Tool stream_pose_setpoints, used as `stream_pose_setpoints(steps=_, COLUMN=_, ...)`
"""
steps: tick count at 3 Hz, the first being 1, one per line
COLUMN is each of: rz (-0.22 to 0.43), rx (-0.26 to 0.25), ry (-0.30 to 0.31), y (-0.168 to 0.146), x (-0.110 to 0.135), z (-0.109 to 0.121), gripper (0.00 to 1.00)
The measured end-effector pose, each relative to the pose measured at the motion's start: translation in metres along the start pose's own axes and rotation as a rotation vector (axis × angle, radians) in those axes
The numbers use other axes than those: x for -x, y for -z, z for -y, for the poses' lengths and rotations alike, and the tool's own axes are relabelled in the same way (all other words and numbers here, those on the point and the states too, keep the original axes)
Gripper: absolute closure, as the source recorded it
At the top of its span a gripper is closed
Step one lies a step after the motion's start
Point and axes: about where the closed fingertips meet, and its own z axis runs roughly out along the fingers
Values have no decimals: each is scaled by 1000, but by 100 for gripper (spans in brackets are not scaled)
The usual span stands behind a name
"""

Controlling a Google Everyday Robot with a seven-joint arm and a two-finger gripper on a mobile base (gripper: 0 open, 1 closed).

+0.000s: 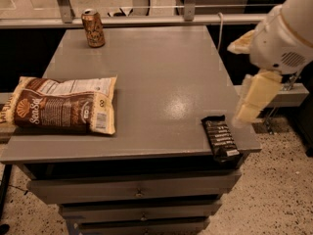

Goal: Move brown chip bag near orange can

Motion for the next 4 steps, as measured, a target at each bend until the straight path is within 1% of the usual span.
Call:
stream_pose_setpoints(steps=1, rz=176, rx=67, ry=83, y=-52, x=58, z=-1, gripper=0)
stream_pose_setpoints(steps=2, rz=354, rx=134, ry=171, y=-102, x=132, z=-11, gripper=0)
stream_pose_setpoints(steps=3, rz=492, rx=191, ry=236, y=-138, x=202, z=-30, gripper=0)
stream_pose_setpoints(steps=4, rz=590, rx=226, ry=311, y=-163, x=261, z=-43, gripper=0)
